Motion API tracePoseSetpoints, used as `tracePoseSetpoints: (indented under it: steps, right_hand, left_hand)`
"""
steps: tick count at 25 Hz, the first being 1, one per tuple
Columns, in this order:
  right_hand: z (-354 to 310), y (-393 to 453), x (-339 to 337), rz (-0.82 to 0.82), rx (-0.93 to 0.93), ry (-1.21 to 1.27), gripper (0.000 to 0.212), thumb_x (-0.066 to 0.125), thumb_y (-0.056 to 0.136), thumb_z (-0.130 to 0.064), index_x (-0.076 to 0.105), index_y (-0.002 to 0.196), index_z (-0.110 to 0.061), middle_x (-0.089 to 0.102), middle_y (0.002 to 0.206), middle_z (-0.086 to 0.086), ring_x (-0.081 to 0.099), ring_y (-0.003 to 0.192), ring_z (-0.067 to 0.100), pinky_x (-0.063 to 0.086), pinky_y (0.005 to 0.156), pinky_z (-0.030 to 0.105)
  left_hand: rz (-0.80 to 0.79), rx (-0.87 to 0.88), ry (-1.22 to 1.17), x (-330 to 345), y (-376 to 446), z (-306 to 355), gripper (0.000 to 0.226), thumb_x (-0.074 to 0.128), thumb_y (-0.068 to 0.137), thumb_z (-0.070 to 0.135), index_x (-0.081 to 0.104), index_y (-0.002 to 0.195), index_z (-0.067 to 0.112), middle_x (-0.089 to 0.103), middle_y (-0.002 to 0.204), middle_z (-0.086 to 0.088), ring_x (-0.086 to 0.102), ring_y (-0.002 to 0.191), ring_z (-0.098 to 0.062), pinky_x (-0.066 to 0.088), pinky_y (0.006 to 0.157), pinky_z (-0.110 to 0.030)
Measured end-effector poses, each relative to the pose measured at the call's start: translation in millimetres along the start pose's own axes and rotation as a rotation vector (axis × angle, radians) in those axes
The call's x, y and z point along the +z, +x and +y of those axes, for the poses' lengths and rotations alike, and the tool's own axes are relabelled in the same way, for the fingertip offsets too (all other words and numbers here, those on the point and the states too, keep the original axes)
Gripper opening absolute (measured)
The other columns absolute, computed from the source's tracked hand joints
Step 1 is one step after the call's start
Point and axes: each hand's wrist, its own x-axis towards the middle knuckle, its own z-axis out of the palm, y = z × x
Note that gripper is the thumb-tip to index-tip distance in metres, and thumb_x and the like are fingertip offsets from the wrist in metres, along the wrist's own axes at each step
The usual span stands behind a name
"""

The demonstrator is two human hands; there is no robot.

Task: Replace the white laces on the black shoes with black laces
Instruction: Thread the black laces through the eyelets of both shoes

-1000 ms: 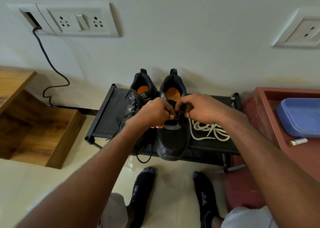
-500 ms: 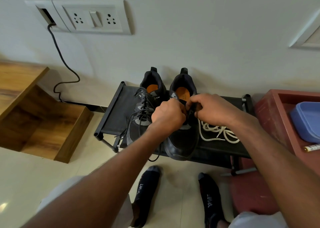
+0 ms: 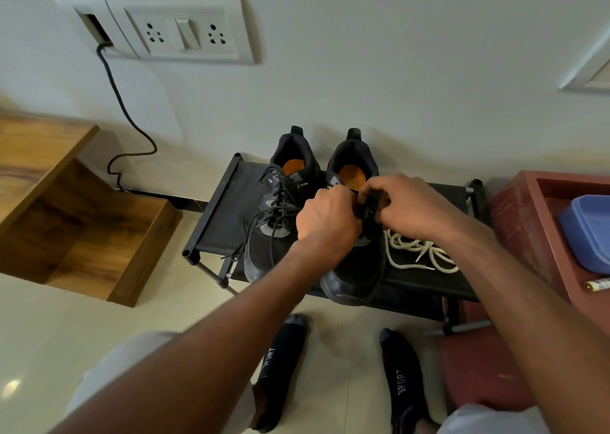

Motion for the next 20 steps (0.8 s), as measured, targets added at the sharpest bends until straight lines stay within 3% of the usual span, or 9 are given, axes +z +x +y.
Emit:
tracePoseSetpoints:
  steps: [3,9,13,16,20]
  right_hand:
    - [1,1,1,-0.012,0.006,0.028,0.048,0.061,0.090,0.004,0.069,0.108,-0.040,0.058,0.087,-0.015,0.065,0.083,0.016,0.041,0.058,0.025]
    - [0,1,1,-0.013,0.021,0.038,0.049,0.062,0.089,0.004,0.070,0.108,-0.040,0.059,0.091,-0.012,0.064,0.081,0.015,0.043,0.058,0.026]
    - [-1,0,0,-0.022,0.020,0.052,0.053,0.057,0.089,0.007,0.071,0.110,-0.040,0.067,0.098,-0.004,0.069,0.087,0.020,0.055,0.063,0.036]
    - [-2,-1,-2,-0.033,0.030,0.045,0.054,0.057,0.089,0.006,0.070,0.112,-0.041,0.068,0.096,-0.003,0.069,0.083,0.021,0.051,0.058,0.033]
    - [-3,-1,-2,-0.014,0.053,0.060,0.056,0.054,0.087,0.008,0.065,0.118,-0.038,0.068,0.099,0.001,0.071,0.083,0.024,0.061,0.066,0.041]
  left_hand:
    - [0.002,0.024,0.061,0,0,-1,0.020,0.068,0.095,0.023,0.070,0.115,0.020,0.065,0.103,-0.007,0.065,0.091,-0.031,0.055,0.072,-0.043]
    - [-0.033,0.017,-0.045,7,-4,0,0.016,0.064,0.097,0.019,0.070,0.111,0.018,0.066,0.098,-0.005,0.065,0.088,-0.027,0.053,0.070,-0.040]
    - [-0.085,0.078,0.098,1,-4,-2,0.022,0.063,0.098,0.018,0.067,0.119,0.017,0.058,0.095,-0.005,0.058,0.083,-0.026,0.048,0.068,-0.039]
    - [-0.109,0.111,0.193,-5,2,-1,0.024,0.063,0.100,0.020,0.065,0.123,0.016,0.048,0.084,-0.001,0.055,0.079,-0.025,0.046,0.068,-0.039]
    - [-0.039,0.105,0.139,-1,-4,2,0.013,0.063,0.099,0.018,0.064,0.111,0.014,0.050,0.081,0.000,0.056,0.075,-0.023,0.047,0.066,-0.038]
